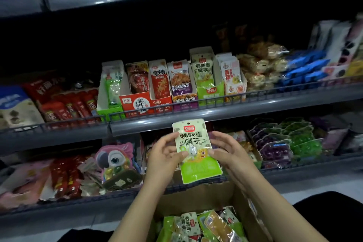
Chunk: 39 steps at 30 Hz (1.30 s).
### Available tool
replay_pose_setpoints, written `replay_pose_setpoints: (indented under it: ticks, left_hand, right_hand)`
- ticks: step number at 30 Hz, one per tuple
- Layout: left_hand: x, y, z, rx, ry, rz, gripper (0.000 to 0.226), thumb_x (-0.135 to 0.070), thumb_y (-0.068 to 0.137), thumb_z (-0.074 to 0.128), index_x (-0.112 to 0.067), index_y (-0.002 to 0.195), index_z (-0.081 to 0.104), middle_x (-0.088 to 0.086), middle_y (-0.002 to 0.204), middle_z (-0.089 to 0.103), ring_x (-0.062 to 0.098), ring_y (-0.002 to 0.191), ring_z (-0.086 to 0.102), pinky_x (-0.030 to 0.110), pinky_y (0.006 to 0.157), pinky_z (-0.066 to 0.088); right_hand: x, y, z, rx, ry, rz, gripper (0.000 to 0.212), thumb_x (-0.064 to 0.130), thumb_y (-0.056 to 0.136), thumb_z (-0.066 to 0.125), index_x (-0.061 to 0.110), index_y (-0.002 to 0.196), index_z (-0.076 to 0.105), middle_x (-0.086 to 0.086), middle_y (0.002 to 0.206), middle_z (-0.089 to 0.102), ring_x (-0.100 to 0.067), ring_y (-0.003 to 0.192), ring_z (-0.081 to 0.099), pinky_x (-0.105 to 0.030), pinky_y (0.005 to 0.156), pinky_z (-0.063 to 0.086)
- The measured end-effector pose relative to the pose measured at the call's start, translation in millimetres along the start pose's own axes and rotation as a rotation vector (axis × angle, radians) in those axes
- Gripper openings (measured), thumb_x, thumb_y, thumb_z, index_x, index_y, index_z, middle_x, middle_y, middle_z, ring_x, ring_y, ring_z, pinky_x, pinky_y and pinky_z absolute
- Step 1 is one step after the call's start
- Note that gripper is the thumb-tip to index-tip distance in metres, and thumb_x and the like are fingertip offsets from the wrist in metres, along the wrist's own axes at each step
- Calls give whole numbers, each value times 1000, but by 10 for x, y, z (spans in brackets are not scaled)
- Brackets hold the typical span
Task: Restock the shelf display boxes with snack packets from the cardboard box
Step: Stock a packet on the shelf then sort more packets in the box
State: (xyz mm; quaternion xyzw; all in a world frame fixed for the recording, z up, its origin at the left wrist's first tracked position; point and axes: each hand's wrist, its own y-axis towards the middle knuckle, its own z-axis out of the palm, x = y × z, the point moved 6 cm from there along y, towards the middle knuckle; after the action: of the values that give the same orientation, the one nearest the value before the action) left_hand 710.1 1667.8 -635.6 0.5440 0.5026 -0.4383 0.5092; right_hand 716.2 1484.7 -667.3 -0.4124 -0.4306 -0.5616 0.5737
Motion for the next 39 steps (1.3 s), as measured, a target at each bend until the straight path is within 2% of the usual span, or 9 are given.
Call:
replay_pose_setpoints:
  ticks: [3, 7, 12, 17, 21, 25, 30, 35, 39]
  left_hand:
    - [-197, 113, 6, -56, -2, 42, 61, 7, 74, 72, -25, 121, 49, -6, 104, 64, 12, 77, 67, 26, 66, 57]
    - [-422, 333, 32, -38, -33, 10, 76, 6, 73, 73, -26, 132, 37, -2, 106, 63, 12, 81, 68, 27, 69, 56]
    - [-607, 701, 79, 39, -83, -49, 43, -1, 77, 72, -13, 116, 57, 8, 109, 69, 21, 96, 68, 40, 90, 53]
    - [-768, 1170, 84, 44, -18, -81, 29, -11, 80, 71, -8, 107, 62, 5, 101, 72, 15, 85, 67, 23, 69, 48]
    - [-852, 1484, 130, 81, 51, -121, 22, -18, 76, 73, -10, 95, 65, 2, 93, 74, 15, 82, 67, 25, 72, 49]
    - [-966, 1754, 225, 145, 115, -155, 17, -9, 76, 73, -12, 90, 64, 3, 90, 74, 17, 84, 68, 26, 69, 55]
    - [-1297, 2101, 346, 63, 166, -64, 17, -4, 75, 74, -11, 85, 62, 5, 86, 70, 13, 70, 66, 18, 52, 52]
    - [-1653, 2539, 483, -113, 186, 108, 31, -4, 74, 77, -3, 101, 62, 12, 98, 70, 24, 86, 69, 36, 75, 58]
    - [-1738, 2868, 692, -124, 336, 165, 34, -13, 74, 79, -9, 103, 62, 9, 105, 70, 23, 91, 68, 39, 85, 56]
  right_hand:
    - [180, 80, -3, 4, -8, -40, 43, -3, 78, 68, 18, 115, 59, -12, 107, 66, -23, 96, 67, -36, 82, 56]
    - [467, 239, 1, 18, -128, -118, 33, 0, 78, 69, 19, 106, 66, -11, 101, 68, -19, 89, 67, -29, 78, 56]
    - [750, 486, 36, 15, -139, -217, 28, -4, 79, 68, 14, 99, 67, 1, 85, 68, -6, 72, 65, -17, 67, 52]
    - [900, 801, 44, 18, -194, -311, 29, -1, 79, 69, 19, 100, 66, -1, 92, 66, -7, 76, 64, -18, 76, 53]
    - [933, 1018, 5, -22, -168, -370, 32, -1, 79, 69, 22, 100, 66, -2, 93, 65, -6, 76, 63, -19, 78, 53]
    - [950, 1236, -83, -82, -140, -416, 34, -1, 79, 68, 19, 107, 65, -6, 98, 66, -7, 80, 64, -15, 77, 51]
    - [919, 1407, -219, -190, -272, -483, 32, 8, 89, 60, 29, 113, 57, 9, 108, 62, -2, 95, 61, -17, 85, 50]
    - [882, 1521, -227, -272, -817, -592, 42, 26, 93, 53, 27, 135, 44, 18, 130, 42, 3, 125, 30, -20, 107, 21]
    - [788, 1589, -211, -203, -991, -559, 52, 46, 92, 39, 31, 142, 33, 28, 136, 23, 11, 128, 5, -18, 110, 0]
